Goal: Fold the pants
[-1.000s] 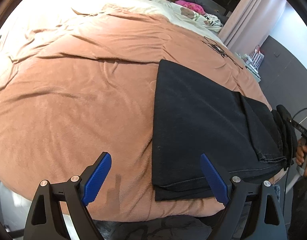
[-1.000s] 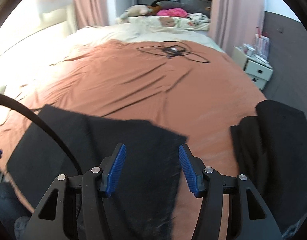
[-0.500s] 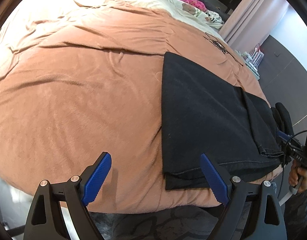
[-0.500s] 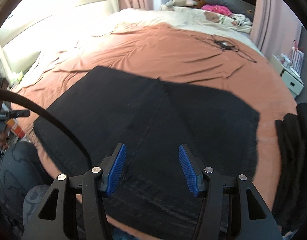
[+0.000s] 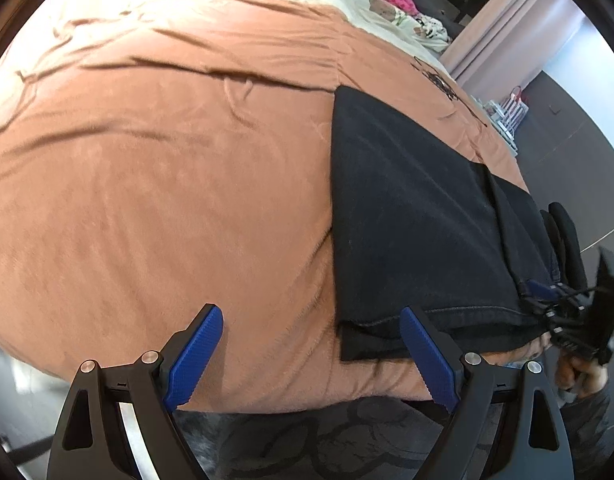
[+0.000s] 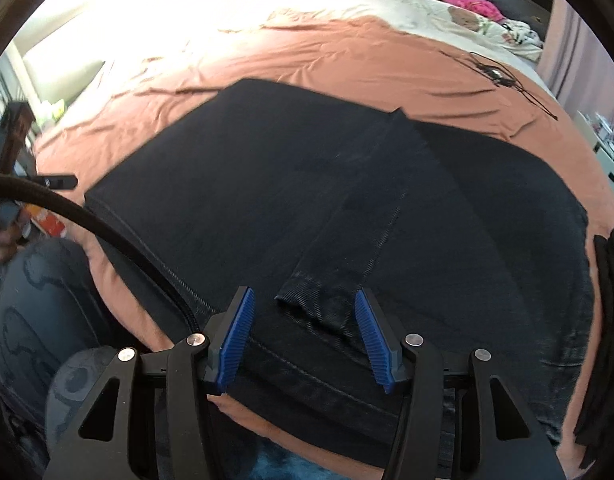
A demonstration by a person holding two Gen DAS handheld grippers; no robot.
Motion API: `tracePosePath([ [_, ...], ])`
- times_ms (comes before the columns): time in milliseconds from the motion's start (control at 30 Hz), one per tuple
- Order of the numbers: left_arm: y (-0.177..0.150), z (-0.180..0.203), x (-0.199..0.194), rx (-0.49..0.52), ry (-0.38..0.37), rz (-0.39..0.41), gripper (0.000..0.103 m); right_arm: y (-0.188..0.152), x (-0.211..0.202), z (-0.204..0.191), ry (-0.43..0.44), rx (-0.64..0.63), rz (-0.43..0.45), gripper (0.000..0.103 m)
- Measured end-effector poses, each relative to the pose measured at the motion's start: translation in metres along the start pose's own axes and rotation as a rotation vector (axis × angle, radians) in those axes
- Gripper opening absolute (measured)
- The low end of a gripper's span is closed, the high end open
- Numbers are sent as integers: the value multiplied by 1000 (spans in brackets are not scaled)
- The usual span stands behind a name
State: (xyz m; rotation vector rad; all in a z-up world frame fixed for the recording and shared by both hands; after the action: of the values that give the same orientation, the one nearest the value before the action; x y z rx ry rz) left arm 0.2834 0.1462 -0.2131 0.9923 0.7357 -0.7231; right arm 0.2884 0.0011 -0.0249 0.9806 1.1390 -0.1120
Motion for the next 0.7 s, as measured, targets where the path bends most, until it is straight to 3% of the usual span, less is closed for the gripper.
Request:
tracePosePath([
  [133,-1,6,-1,34,28,6,91,5,12,-1,-53,-45,-16,46],
  [200,0,6,-3,34,28,10,91,10,11,6,-70,-42,-23,22],
  [267,1,4,-5,19,13,13,91,13,8,10,-44,-30,-25,14],
  [300,2,3,-6,16,12,16,91,16,6,11,-30,-28,-17,3],
  [700,11,-1,-10,5,47,38,91,37,-41,64,-130,32,128,3],
])
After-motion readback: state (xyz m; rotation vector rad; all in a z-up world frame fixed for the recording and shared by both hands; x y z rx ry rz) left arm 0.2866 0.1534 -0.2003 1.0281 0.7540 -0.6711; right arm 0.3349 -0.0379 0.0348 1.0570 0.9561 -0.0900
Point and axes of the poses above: each gripper's, at about its wrist camera, not at the fingertips, and x roughly the way its jaws point, z to its right, y to its top, the point moved 3 cm from there along x, roughly the way its jaws point, and after that the axes turned 5 degrees about x, right-handed, at the moved point
